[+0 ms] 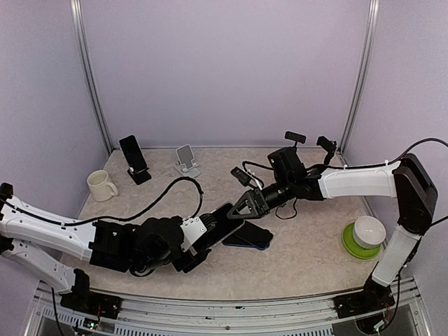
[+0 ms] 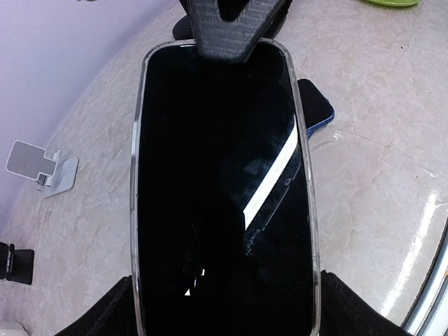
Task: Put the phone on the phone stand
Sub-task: Pass from the left arm to the right
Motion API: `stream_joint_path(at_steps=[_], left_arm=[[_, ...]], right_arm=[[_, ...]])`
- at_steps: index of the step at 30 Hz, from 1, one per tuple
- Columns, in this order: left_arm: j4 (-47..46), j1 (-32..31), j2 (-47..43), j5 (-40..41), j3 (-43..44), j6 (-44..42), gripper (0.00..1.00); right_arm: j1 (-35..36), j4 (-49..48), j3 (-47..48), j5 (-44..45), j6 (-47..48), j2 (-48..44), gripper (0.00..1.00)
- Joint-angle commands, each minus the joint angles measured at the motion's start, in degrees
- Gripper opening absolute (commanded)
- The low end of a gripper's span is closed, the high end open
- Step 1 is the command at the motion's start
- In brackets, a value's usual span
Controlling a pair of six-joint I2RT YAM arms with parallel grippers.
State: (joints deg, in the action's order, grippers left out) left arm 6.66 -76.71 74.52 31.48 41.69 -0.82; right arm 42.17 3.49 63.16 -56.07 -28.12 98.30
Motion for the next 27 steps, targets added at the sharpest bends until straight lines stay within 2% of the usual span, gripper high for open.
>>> stream_joint_path(at_steps=[1, 5, 10, 14, 15, 24, 27], left_arm=[[-5.9, -1.5, -0.7, 3.5, 1.6, -2.5, 0.29], [-7.0, -2.9, -0.4, 4.8, 1.5, -3.9, 0.29], [-7.2, -4.0, 0.7, 6.0, 1.6, -5.4, 0.3], [-7.5, -4.2, 1.5, 6.7, 1.6, -5.7, 0.33], [-7.7, -4.3, 1.6, 6.9, 1.5, -5.6, 0.38], [-9.6, -4.2, 0.3, 9.1, -0.2, -3.9, 0.97], [-10.6, -3.5, -1.3, 8.8, -1.5, -2.2, 0.99]], right_arm=[[1.2, 4.2, 2.2, -3.0, 4.0, 2.3, 0.55], [1.5, 4.1, 2.6, -5.3, 4.4, 3.9, 0.36], [1.7, 1.8, 2.2, -8.1, 3.3, 5.0, 0.21], [1.8, 1.2, 2.3, -9.3, 3.0, 5.3, 0.03], [1.8, 0.6, 2.1, -9.7, 2.7, 5.3, 0.0], [1.7, -5.3, 0.3, -10.6, -0.7, 2.7, 0.0], [1.5, -6.0, 0.0, -8.8, 0.1, 1.3, 0.0]])
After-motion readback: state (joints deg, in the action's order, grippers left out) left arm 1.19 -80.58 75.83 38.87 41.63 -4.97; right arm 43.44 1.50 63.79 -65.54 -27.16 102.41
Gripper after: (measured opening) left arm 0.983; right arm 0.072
